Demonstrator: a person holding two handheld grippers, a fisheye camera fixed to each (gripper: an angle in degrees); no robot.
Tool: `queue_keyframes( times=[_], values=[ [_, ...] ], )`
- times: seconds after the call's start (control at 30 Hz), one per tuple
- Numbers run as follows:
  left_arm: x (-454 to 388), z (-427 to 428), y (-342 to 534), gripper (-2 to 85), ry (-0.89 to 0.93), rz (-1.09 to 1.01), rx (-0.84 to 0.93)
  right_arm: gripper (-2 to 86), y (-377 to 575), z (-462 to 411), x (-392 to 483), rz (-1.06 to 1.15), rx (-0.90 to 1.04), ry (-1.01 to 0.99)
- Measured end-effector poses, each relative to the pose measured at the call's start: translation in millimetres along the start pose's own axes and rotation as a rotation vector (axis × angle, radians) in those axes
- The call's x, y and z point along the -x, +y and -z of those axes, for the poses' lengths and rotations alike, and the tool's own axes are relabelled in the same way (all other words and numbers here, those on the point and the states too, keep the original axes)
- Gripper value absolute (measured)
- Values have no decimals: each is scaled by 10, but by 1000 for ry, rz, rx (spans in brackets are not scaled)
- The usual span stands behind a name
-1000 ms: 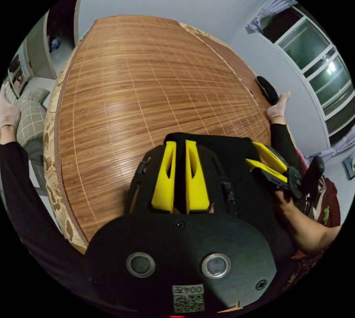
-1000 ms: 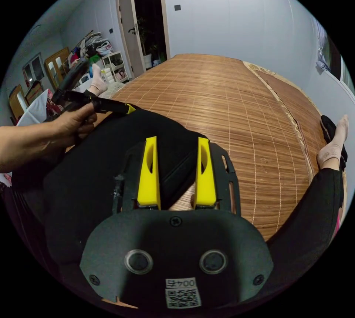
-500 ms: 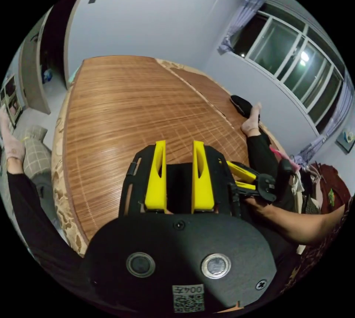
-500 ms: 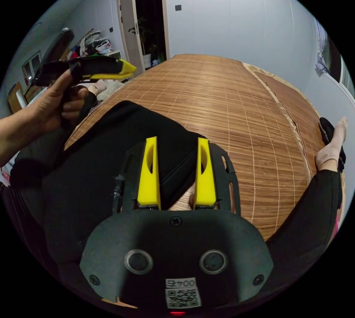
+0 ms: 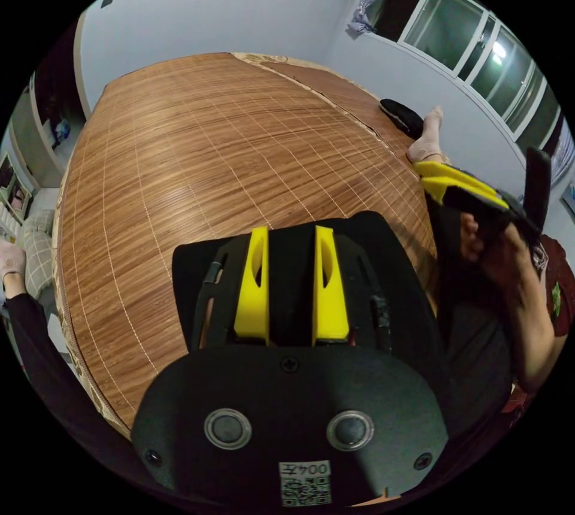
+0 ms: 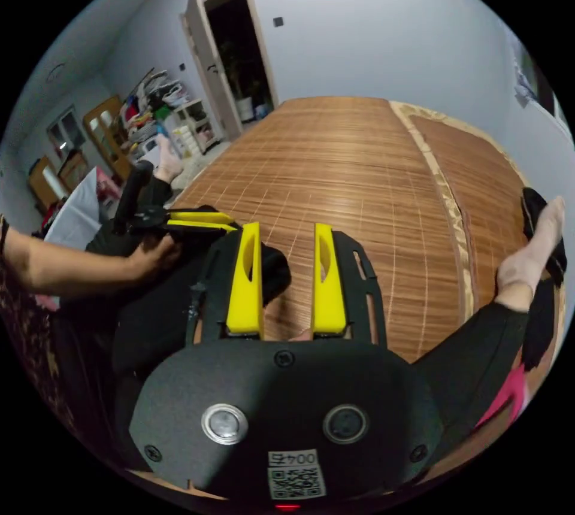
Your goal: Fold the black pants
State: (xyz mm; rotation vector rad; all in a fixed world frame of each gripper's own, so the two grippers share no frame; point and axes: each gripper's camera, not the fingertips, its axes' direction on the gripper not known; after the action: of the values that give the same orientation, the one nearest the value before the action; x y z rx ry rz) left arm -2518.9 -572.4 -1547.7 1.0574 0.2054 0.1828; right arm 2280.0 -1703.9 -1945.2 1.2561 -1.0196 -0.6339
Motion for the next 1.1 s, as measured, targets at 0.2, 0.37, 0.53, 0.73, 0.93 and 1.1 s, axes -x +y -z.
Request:
queue_keyframes(
  times=[0.2, 0.37, 0.53, 0.73, 0.93, 1.1],
  values=[
    [2, -36, -32, 112, 5, 3, -5, 104, -295, -92, -341, 266, 226, -59],
    [15, -57, -61, 112, 10, 6, -7, 85, -233, -418, -168, 392, 310, -108],
    [38, -68, -93, 111, 16, 10, -9, 79, -336, -499, -82, 440, 335, -108],
    [73, -79, -130, 111, 22, 12, -12, 69, -423, -488, -49, 452, 344, -113],
    [119, -83, -167, 109, 28, 14, -13, 50, -505, -486, -43, 436, 363, -139],
    [171, -76, -194, 108, 35, 16, -17, 0, -582, -441, 34, 460, 361, -48]
  ],
)
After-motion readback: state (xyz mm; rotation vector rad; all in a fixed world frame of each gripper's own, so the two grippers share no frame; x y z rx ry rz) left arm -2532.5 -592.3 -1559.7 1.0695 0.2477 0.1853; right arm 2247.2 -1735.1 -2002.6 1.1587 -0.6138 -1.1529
